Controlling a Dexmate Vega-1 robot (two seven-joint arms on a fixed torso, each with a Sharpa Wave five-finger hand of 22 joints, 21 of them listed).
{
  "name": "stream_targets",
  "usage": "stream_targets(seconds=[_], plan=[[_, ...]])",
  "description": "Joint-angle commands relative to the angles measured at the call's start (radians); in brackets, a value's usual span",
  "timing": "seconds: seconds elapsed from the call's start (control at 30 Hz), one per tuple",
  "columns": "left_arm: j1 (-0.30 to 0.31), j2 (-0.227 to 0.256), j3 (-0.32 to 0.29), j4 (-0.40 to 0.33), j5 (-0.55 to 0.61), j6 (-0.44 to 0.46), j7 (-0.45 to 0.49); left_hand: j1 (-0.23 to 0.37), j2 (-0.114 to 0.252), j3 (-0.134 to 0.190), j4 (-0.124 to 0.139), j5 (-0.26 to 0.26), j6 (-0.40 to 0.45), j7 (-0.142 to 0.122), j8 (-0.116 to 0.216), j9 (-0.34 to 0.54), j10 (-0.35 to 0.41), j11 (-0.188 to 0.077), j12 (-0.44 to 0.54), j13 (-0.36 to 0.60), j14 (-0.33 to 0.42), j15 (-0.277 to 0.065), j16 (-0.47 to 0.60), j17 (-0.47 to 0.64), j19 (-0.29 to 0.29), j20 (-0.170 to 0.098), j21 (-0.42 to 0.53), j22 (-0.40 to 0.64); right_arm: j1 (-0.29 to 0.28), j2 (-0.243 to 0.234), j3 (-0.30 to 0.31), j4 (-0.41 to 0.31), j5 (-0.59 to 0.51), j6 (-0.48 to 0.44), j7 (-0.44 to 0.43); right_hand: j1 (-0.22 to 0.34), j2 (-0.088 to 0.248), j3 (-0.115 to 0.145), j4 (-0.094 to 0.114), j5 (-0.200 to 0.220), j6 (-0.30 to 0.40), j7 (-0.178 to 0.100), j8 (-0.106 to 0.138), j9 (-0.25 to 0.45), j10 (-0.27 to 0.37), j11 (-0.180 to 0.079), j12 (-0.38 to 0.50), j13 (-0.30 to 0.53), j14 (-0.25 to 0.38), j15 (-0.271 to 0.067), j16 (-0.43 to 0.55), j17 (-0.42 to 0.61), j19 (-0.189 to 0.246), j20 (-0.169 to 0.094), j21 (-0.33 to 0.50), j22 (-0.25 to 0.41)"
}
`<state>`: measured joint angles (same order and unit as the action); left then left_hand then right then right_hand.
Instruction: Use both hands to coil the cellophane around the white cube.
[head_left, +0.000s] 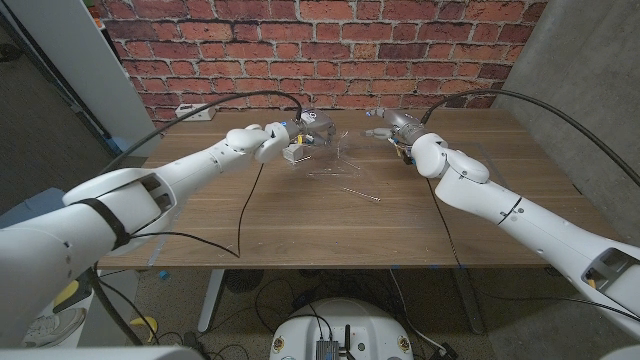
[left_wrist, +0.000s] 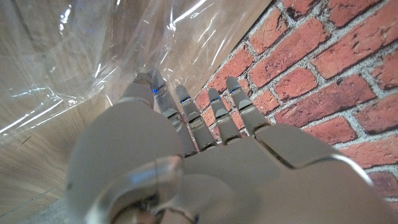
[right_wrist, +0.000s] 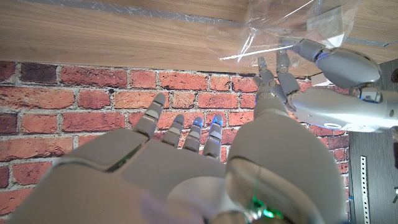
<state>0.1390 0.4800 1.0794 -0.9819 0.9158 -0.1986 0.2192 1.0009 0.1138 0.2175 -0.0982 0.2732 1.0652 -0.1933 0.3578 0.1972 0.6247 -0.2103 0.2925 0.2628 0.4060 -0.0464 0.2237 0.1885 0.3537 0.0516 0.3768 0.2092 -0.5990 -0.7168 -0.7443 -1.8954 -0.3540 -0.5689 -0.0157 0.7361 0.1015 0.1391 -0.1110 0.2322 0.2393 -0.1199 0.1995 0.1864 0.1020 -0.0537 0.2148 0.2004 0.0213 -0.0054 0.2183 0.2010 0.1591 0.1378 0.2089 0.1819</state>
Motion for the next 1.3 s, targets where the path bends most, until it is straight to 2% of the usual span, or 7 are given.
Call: stream_targets(seconds=[0.03,0.4,0.53,0.67,0.87,1.0,1.3], plan=[[-0.013,-0.089,0.021,0.182,-0.203,-0.066,-0.05,0.01,0.0,0.002,-0.011,-0.003,0.029,-0.016,-0.003,0.002,0.006,0.004,0.002,0.002,0.014,-0.165,0.006,0.003,0.014,-0.004,0.009,0.0,0.009,0.0,-0.007,-0.005,-0.01,0.003,0.006,0.004,0.003,0.001,-0.005,-0.003,0.004,0.003,0.0,0.002,0.001,0.003,-0.004,0.0,0.005,0.002,0.0,0.003,0.002,0.007,-0.001,0.0],[0.031,-0.076,0.033,0.122,-0.243,0.063,-0.035,-0.02,-0.032,-0.024,-0.009,-0.045,-0.126,-0.025,-0.077,0.009,-0.055,0.011,-0.033,0.015,0.015,-0.141,-0.015,0.003,-0.001,0.021,0.01,0.0,0.007,-0.004,-0.005,-0.018,-0.019,0.001,0.007,0.001,0.002,0.001,-0.006,-0.004,0.003,0.003,-0.001,0.002,0.0,0.003,-0.006,0.0,0.005,0.002,0.0,0.004,0.002,0.007,-0.001,0.0],[0.088,-0.051,0.026,0.018,-0.189,0.24,0.038,-0.108,-0.097,-0.093,0.012,-0.031,-0.505,-0.025,-0.188,0.009,-0.203,0.043,-0.081,0.04,-0.048,-0.098,-0.03,0.01,-0.069,0.064,-0.016,-0.004,0.005,-0.006,-0.002,-0.02,-0.018,0.005,0.008,-0.001,0.002,0.001,-0.005,-0.005,0.002,0.003,-0.002,0.002,0.0,0.003,-0.006,0.0,0.005,0.003,0.0,0.004,0.002,0.006,-0.001,0.0],[0.143,-0.051,0.018,-0.049,-0.118,0.449,0.142,-0.192,-0.14,-0.162,0.043,0.014,-0.895,-0.021,-0.193,0.002,-0.41,0.094,-0.086,0.063,-0.145,-0.044,-0.039,0.019,-0.163,0.121,-0.062,-0.007,0.005,-0.006,-0.002,-0.022,-0.021,0.006,0.008,-0.004,0.002,0.001,-0.004,-0.006,0.0,0.002,-0.003,0.002,0.0,0.002,-0.006,0.0,0.004,0.003,-0.001,0.005,0.002,0.007,-0.002,0.0],[0.191,-0.055,-0.018,-0.091,-0.123,0.587,0.232,-0.265,-0.146,-0.222,0.085,0.045,-1.201,-0.013,-0.192,-0.003,-0.598,0.178,-0.077,0.077,-0.277,0.037,-0.042,0.027,-0.243,0.16,-0.105,-0.006,0.0,-0.007,0.001,-0.025,-0.02,0.005,0.009,-0.006,0.001,0.0,-0.004,-0.007,0.0,0.001,-0.003,0.002,0.0,0.004,-0.007,0.0,0.004,0.004,0.0,0.005,0.002,0.006,-0.002,0.0],[0.226,-0.044,-0.055,-0.132,-0.158,0.609,0.299,-0.241,-0.066,-0.19,0.088,0.046,-1.201,-0.026,-0.16,0.0,-0.562,0.165,-0.034,0.081,-0.23,0.032,-0.02,0.025,-0.155,0.114,-0.072,-0.004,-0.003,-0.008,0.002,-0.028,-0.023,0.007,0.006,-0.008,0.002,0.0,-0.004,-0.007,0.0,0.002,-0.004,0.002,0.001,0.003,-0.007,0.0,0.004,0.003,0.0,0.005,0.002,0.006,-0.002,0.0],[0.28,0.012,-0.071,-0.257,-0.18,0.655,0.257,-0.259,-0.094,-0.216,0.072,0.01,-0.898,-0.02,-0.05,0.021,-0.363,0.118,0.092,0.101,-0.086,0.004,-0.012,0.014,-0.062,0.109,-0.037,-0.003,-0.008,-0.008,0.007,-0.034,-0.024,0.011,0.0,-0.015,0.004,-0.001,0.0,-0.009,0.0,0.002,-0.004,0.002,0.002,0.004,-0.007,0.001,0.006,0.001,0.001,0.007,0.002,0.006,-0.002,0.0]])
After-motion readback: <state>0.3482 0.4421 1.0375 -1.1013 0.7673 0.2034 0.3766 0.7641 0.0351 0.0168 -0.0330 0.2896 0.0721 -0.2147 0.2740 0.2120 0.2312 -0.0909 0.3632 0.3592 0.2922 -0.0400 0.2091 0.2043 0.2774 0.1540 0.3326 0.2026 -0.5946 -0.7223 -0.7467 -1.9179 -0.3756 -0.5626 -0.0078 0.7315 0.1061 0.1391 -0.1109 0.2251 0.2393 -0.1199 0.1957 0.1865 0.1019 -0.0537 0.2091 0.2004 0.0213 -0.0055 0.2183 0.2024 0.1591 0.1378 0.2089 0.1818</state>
